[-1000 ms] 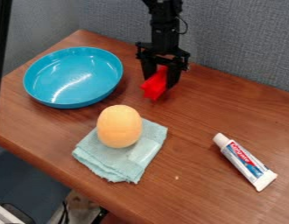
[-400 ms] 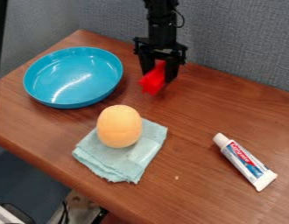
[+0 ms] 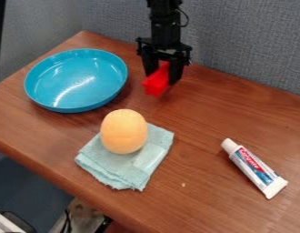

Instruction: Put the red object on the blue plate

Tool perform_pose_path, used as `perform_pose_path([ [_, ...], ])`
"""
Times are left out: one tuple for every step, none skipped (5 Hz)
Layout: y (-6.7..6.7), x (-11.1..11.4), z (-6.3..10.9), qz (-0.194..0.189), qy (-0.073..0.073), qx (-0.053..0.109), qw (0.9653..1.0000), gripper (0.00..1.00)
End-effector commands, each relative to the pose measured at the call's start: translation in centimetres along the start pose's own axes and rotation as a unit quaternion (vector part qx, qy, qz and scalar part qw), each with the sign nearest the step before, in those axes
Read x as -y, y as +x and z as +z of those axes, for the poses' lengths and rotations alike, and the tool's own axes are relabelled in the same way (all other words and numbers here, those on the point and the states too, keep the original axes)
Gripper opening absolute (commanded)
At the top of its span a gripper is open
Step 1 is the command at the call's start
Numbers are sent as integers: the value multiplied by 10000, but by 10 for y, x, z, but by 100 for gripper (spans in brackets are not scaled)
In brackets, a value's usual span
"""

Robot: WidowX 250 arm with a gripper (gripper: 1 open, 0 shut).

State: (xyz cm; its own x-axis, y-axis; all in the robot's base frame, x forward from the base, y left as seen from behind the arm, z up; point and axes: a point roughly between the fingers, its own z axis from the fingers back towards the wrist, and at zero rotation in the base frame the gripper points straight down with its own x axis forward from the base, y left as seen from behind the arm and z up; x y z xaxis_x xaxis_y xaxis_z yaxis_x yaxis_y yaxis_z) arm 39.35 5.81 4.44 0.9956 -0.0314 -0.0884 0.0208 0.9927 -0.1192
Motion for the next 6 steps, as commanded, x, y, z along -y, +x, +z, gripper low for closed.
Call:
perform_pose_path([
  [5, -3, 59, -19, 110, 755, 9971, 0],
  [1, -8, 63, -25, 102, 771, 9970, 0],
  [-2, -14, 67, -19, 97, 789, 9968, 0],
  [-12, -30, 75, 123, 94, 821, 9965, 0],
  [-21, -45, 82, 256, 90, 847, 9960, 0],
  [-31, -61, 94, 456, 100, 982, 9941, 0],
])
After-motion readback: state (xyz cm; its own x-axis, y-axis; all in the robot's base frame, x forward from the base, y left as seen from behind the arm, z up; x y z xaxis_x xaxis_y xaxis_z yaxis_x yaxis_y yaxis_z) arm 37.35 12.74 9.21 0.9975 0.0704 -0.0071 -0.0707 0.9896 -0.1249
